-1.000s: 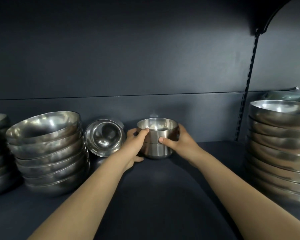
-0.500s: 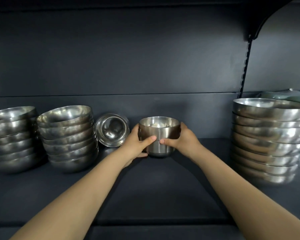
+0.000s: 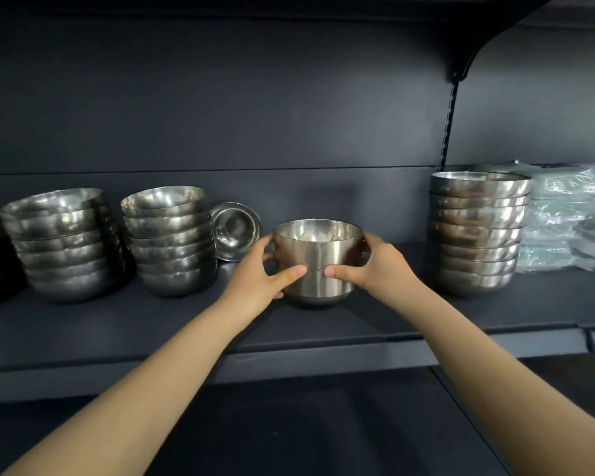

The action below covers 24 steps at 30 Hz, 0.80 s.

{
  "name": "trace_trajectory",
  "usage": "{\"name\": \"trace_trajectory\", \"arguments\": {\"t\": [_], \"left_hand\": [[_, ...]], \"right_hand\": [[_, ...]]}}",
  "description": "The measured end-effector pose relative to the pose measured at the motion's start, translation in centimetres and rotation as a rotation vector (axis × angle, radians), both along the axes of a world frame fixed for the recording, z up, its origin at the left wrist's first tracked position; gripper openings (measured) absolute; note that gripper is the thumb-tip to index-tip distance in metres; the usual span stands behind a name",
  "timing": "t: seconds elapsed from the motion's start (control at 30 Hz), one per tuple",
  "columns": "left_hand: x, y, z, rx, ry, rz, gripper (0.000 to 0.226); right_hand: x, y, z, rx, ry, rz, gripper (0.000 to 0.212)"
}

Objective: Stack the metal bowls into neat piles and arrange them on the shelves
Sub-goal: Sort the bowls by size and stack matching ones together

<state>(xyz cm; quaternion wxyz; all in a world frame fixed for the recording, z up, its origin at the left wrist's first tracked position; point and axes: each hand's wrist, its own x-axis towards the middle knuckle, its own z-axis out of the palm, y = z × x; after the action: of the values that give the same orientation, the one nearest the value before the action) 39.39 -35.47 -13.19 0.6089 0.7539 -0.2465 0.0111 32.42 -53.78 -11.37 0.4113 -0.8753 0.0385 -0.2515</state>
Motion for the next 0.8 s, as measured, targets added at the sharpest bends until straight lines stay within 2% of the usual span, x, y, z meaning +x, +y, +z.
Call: {"name": "trace_trajectory", "arguments": {"t": [0.47,0.8], "left_hand": [[-3.4,4.9,0.2,0.049,-0.082,0.064,0.070],[-3.0,5.0,-0.3,0.155,-0.069,0.100,0.069]], "right_hand": [[-3.1,4.1,0.0,0.002,-0.034,0.044,0.067],[-1.4,3.2,-1.4,-0.051,0.039,0.054,0.080]]}}
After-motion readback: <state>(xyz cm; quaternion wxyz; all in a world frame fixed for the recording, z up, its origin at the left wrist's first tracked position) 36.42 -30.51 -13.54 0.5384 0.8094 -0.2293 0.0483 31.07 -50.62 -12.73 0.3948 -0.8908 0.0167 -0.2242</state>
